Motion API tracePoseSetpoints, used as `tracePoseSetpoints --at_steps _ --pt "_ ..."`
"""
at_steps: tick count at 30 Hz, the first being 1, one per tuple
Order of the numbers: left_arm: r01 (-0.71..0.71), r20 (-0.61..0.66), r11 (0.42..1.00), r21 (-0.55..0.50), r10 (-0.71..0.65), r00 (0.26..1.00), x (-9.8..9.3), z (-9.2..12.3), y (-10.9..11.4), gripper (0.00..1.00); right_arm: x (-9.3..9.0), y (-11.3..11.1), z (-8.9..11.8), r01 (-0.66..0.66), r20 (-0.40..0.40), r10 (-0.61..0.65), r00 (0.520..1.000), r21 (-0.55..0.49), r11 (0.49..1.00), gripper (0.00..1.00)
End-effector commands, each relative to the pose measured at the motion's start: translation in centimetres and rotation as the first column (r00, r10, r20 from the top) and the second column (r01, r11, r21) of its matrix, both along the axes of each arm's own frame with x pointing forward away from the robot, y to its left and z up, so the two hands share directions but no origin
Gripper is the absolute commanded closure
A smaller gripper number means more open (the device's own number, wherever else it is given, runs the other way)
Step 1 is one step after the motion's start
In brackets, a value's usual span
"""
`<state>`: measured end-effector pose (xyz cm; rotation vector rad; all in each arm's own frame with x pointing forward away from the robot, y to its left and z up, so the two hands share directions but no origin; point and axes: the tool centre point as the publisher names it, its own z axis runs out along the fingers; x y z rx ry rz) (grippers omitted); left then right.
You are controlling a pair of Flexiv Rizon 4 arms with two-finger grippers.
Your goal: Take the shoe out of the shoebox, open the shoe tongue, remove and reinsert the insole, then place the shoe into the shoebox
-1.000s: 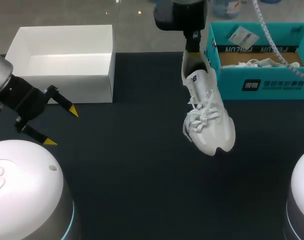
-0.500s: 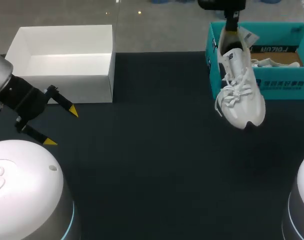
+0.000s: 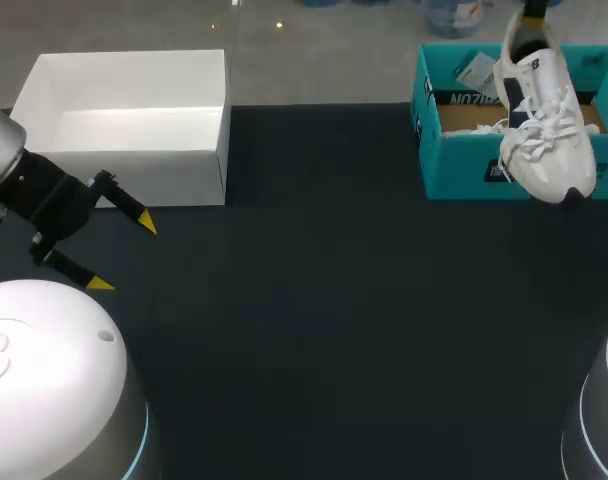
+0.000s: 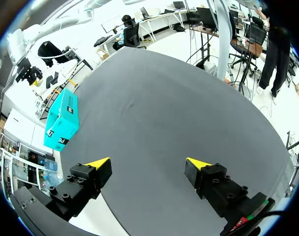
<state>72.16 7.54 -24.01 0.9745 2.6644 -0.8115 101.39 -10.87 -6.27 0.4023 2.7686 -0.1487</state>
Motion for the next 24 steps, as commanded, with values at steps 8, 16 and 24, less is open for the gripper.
tracePoseSetpoints --at_steps 8,16,24 --pt "-0.001 0.0 1.0 0.003 0.001 1.0 -0.1 0.0 0.0 0.0 3.6 -3.0 1.4 -0.009 -0.031 0.009 0.999 0.003 1.0 1.0" --pt "-0.001 0.0 1.0 0.003 0.001 1.0 -0.1 0.0 0.0 0.0 3.6 -3.0 1.4 -0.009 -0.031 0.009 0.999 0.003 1.0 1.0" --pt "-0.001 0.0 1.0 0.003 0.001 1.0 -0.1 0.0 0.0 0.0 3.6 -3.0 1.4 -0.009 -0.031 0.009 0.999 0.003 1.0 1.0"
